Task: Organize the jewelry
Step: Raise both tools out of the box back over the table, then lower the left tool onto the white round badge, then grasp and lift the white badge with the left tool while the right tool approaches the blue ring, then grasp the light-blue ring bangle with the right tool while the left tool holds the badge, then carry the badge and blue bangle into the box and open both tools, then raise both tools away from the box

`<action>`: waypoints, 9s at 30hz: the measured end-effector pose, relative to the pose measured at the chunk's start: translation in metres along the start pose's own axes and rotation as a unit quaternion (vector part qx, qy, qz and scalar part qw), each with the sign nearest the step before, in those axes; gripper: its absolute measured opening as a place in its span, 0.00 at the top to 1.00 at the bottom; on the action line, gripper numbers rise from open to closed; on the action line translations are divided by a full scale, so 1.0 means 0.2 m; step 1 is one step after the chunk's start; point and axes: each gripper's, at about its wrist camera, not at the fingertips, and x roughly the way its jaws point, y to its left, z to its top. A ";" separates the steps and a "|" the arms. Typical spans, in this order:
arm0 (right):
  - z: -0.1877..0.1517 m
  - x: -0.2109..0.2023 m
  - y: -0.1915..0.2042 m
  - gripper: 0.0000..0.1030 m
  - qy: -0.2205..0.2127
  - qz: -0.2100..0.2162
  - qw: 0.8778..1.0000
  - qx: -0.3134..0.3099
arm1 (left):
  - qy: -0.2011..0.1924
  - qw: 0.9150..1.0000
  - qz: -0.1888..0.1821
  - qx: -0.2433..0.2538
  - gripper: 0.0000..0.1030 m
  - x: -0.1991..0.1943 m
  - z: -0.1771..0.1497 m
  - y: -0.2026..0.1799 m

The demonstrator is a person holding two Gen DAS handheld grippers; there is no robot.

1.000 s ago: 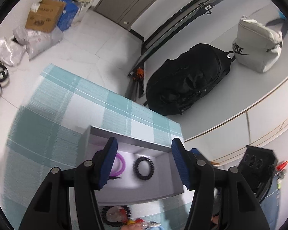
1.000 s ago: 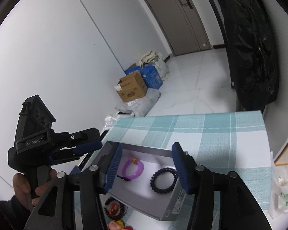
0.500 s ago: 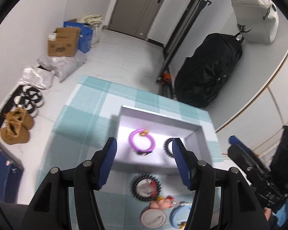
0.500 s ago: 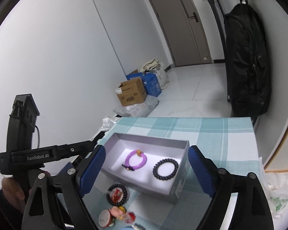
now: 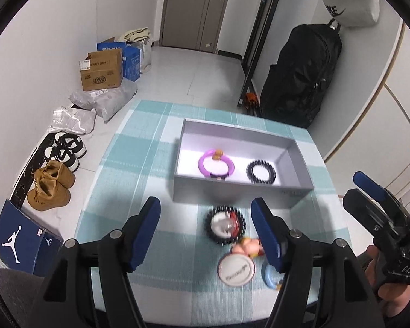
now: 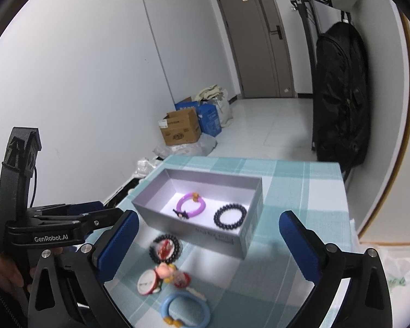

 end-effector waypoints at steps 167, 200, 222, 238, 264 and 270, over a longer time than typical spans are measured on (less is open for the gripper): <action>0.03 0.14 0.07 0.41 0.121 0.023 0.992 0.017 | -0.003 0.994 -0.110 -0.013 0.64 0.02 0.17 0.07; 0.21 0.58 -0.14 0.41 0.158 0.073 0.984 0.034 | 0.077 0.988 -0.133 0.028 0.64 0.44 0.36 -0.03; 0.20 0.41 -0.11 0.27 0.104 0.050 0.993 0.009 | 0.054 0.985 -0.165 -0.013 0.48 0.37 0.36 0.05; 0.15 0.20 -0.06 0.14 0.048 0.031 0.998 0.005 | 0.011 0.990 -0.133 -0.045 0.47 0.16 0.21 0.15; -0.01 -0.03 -0.08 0.05 0.044 0.003 0.998 0.041 | 0.086 0.991 -0.103 0.021 0.35 0.12 -0.16 -0.11; -0.03 -0.04 -0.08 0.02 0.050 -0.006 0.997 0.049 | 0.116 0.989 -0.072 0.053 0.35 0.19 -0.22 -0.14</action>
